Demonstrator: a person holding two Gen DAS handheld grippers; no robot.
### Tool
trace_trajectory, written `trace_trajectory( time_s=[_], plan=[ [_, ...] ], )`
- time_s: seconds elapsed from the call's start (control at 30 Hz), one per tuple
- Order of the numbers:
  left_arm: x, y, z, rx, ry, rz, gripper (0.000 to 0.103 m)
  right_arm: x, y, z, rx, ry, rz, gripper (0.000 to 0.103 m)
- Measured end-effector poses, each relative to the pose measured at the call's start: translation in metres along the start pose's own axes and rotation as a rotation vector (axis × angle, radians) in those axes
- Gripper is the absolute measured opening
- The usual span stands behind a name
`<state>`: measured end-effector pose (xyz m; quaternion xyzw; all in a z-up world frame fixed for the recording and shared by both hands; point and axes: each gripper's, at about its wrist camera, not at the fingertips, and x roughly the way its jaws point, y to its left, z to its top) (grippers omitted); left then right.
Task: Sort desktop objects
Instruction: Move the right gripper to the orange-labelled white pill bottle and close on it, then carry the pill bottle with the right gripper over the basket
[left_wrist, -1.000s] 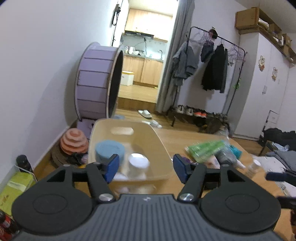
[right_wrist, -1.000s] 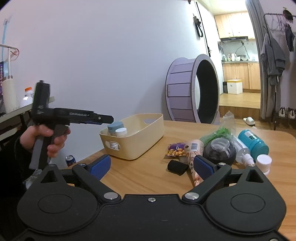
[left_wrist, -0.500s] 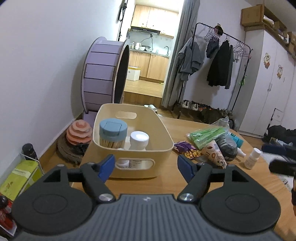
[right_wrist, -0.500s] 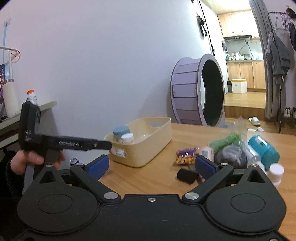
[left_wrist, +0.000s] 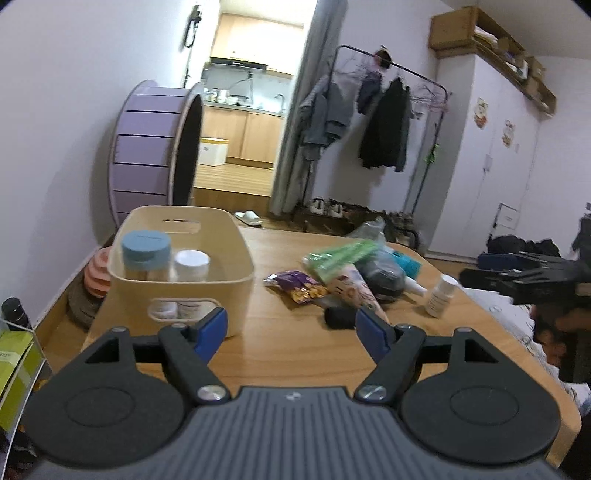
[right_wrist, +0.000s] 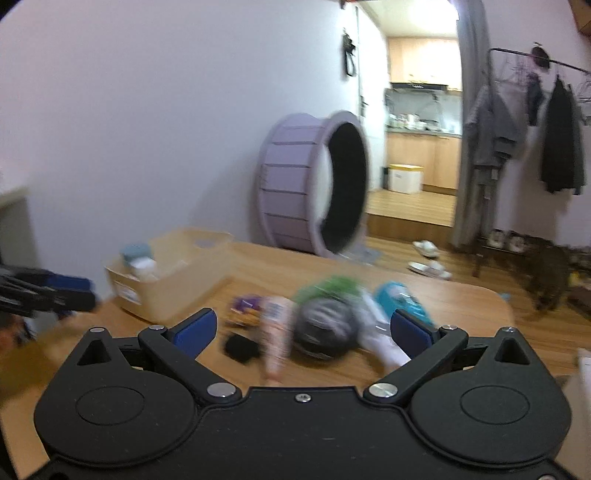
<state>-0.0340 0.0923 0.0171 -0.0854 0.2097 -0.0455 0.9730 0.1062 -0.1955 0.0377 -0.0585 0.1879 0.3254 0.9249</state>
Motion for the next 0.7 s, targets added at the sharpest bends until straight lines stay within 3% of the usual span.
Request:
trace_trajectory(
  time_s=[0.1,0.2,0.43,0.5,0.7],
  plan=[
    [0.000,-0.004,-0.001,0.009,0.000,-0.014,0.076,0.009,-0.015,-0.009,0.028,0.031,-0.058,0.100],
    [0.000,-0.007,-0.001,0.017,-0.002,-0.017,0.076,0.025,-0.028,-0.018,0.045,0.088,-0.092,0.089],
    [-0.001,-0.004,0.001,0.015,-0.010,-0.010,0.076,0.052,-0.049,-0.027,0.101,0.166,-0.120,0.051],
    [-0.003,-0.003,0.001,0.014,-0.013,-0.011,0.076,0.057,-0.055,-0.029,0.115,0.175,-0.119,0.032],
    [-0.014,0.004,0.003,-0.003,-0.034,-0.006,0.076,0.047,-0.055,-0.021,0.150,0.131,-0.108,0.032]
  ],
)
